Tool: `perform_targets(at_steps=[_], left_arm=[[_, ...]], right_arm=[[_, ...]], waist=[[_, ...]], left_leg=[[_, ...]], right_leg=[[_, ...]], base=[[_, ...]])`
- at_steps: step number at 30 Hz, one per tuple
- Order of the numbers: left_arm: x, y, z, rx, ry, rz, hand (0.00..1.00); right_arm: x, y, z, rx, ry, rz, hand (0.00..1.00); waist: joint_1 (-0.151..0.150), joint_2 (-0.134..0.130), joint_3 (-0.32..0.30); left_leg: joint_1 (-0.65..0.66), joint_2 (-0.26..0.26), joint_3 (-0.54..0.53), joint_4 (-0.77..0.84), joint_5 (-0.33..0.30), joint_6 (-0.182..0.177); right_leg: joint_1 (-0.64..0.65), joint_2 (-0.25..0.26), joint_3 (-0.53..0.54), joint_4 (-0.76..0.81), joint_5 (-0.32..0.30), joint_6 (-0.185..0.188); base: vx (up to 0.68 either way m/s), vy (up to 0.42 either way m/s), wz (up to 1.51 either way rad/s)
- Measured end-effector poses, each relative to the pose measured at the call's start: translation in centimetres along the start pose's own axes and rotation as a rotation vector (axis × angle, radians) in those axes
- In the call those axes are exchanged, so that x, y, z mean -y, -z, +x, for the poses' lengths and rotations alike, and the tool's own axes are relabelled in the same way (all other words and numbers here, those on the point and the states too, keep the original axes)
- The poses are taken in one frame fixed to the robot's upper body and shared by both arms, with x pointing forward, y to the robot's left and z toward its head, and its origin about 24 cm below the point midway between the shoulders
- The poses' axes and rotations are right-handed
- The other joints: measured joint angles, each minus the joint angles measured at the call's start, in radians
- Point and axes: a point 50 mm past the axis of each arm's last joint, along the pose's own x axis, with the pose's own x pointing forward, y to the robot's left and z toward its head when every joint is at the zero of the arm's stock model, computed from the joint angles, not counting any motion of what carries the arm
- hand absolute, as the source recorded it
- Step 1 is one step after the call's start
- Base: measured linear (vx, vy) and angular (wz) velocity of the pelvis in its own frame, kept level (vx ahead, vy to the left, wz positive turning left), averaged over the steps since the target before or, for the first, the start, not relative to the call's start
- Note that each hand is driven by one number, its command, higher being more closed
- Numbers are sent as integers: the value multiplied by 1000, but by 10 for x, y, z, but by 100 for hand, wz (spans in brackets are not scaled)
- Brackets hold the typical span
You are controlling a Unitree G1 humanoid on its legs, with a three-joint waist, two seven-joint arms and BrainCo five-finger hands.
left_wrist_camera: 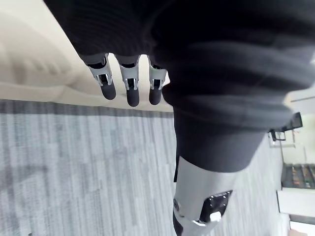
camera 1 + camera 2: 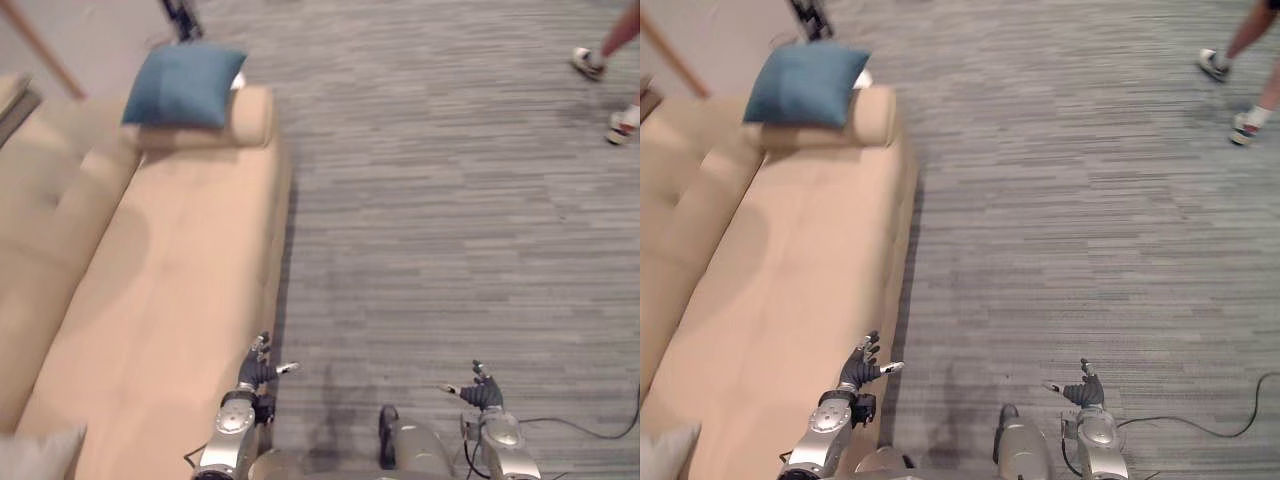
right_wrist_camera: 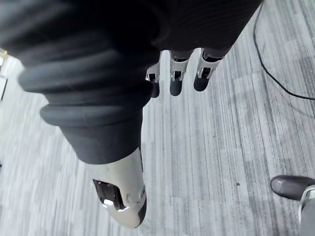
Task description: Pick up cushions and gather them together orderly.
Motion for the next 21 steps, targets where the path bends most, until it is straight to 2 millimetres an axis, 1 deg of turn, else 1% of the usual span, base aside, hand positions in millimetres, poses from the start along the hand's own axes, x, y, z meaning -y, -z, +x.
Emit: perform_targets(at_steps=[1, 2, 3, 4, 5, 6, 7, 8, 9, 10, 11, 12, 13, 14, 15, 16, 17, 18, 19, 20, 21], left_arm=[[-1, 2, -2, -4, -10, -5, 0], [-2, 7, -7, -13, -26, -23, 0], [1, 10, -9, -23, -30, -41, 0], [-2, 12, -9, -34, -42, -45, 0], [-6, 7, -6, -13, -54, -42, 0], [-4, 3, -5, 0, -51, -45, 0], [-2, 2, -4, 5, -52, -56, 0], [-2, 5, -5, -6, -54, -61, 0], [-1, 5, -6, -9, -53, -63, 0], [1, 10, -8, -24, -48, -69, 0], [-1, 11, -9, -28, -48, -65, 0], [-2, 12, -9, -34, -48, -58, 0], [-6, 13, -9, -42, -52, -50, 0], [-8, 14, -10, -46, -56, -50, 0], [-10, 13, -10, -46, -60, -56, 0], [-12, 12, -9, -43, -63, -51, 0], [-14, 8, -6, -29, -66, -50, 0], [-14, 5, -4, -24, -70, -58, 0], [-14, 5, -3, -22, -71, -57, 0], [-18, 5, -3, -23, -83, -57, 0], [-20, 6, -4, -28, -91, -55, 0]], right_arm=[[0, 2, 1, -9, -4, -16, 0], [7, 2, 2, -7, 3, -50, 0], [10, 2, 2, -4, 6, -69, 0], [2, 3, 2, -19, -8, -59, 0], [2, 6, 2, -32, 5, -45, 0], [3, 5, 3, -34, 12, -40, 0], [3, 3, 5, -33, 15, -34, 0], [0, 5, 4, -38, 7, -30, 0], [-1, 3, 5, -38, 5, -28, 0], [-3, 2, 7, -43, 5, -21, 0], [-5, 1, 8, -45, 6, -4, 0], [-6, 3, 7, -53, 3, -2, 0], [-7, 7, 6, -65, 1, -2, 0], [-8, 7, 6, -69, -1, -4, 0], [-9, 2, 8, -54, -4, -4, 0], [-9, -2, 9, -45, -5, -4, 0], [-5, -7, 12, -29, 2, -15, 0], [-1, -10, 14, -21, 11, -23, 0], [0, -10, 14, -21, 14, -24, 0], [2, -1, 11, -47, 19, -26, 0], [3, 5, 8, -65, 20, -29, 0]], waist=[[9, 9, 7], [32, 38, 11], [40, 74, 3], [61, 50, 14], [52, 22, 14], [53, 17, 17], [56, 6, 22], [63, -22, 20], [61, -31, 20], [58, -39, 20], [55, -48, 22], [54, -56, 21], [51, -64, 19], [46, -62, 16], [35, -51, 7], [31, -46, 7], [30, -19, 18], [29, 2, 28], [27, 6, 28], [24, -14, 19], [20, -31, 12]], left_leg=[[-64, -29, -42, -114, 4, -7], [-90, -52, -91, -379, 41, -67], [-97, -42, -118, -504, 84, -81], [-68, -68, -95, -507, 131, -42], [-64, -118, -95, -525, 122, -33], [-70, -129, -98, -516, 112, -17], [-78, -154, -106, -483, 75, 18], [-58, -182, -99, -467, 40, 53], [-41, -189, -97, -468, 24, 59], [8, -204, -90, -474, -6, 68], [69, -223, -98, -490, -31, 82], [106, -233, -101, -508, -40, 89], [168, -248, -112, -543, -48, 94], [227, -251, -121, -585, -48, 95], [293, -244, -138, -642, -48, 94], [309, -238, -146, -661, -48, 94], [360, -210, -160, -704, -49, 91], [389, -184, -164, -716, -49, 82], [400, -173, -169, -715, -44, 69], [432, -171, -201, -708, -42, 27], [444, -172, -220, -698, -52, 0]], right_leg=[[34, -9, 26, -17, -14, 23], [48, 6, 55, -20, -38, 63], [62, 31, 70, -13, -42, 84], [64, 5, 99, 13, -55, 101], [82, -42, 92, -36, -64, 126], [88, -50, 89, -49, -65, 130], [111, -69, 80, -66, -62, 142], [124, -100, 87, -31, -82, 176], [110, -111, 95, 27, -94, 195], [43, -125, 129, 245, -94, 270], [-40, -142, 135, 476, -50, 306], [-75, -161, 116, 583, -55, 300], [-110, -189, 62, 678, -70, 277], [-137, -208, -11, 693, -99, 221], [-198, -212, -109, 650, -132, 159], [-227, -209, -133, 621, -141, 143], [-296, -163, -152, 477, -137, 124], [-314, -114, -135, 320, -92, 110], [-318, -87, -111, 213, -43, 113], [-305, -46, -40, -31, 108, 112], [-290, -40, -12, -124, 182, 115]], base=[[377, 377, -129], [309, 329, -132], [451, 392, -127], [460, 260, -36], [536, 303, -3], [406, 226, 52], [413, 251, 24], [433, 256, 18], [439, 240, 14], [443, 227, 18], [442, 202, 22], [396, 137, 29], [442, 63, 31], [690, 45, 35], [686, 19, 27], [670, -32, 22], [555, -75, 18], [555, -90, 22], [601, -140, 46], [525, -156, 54], [702, -271, 92]])
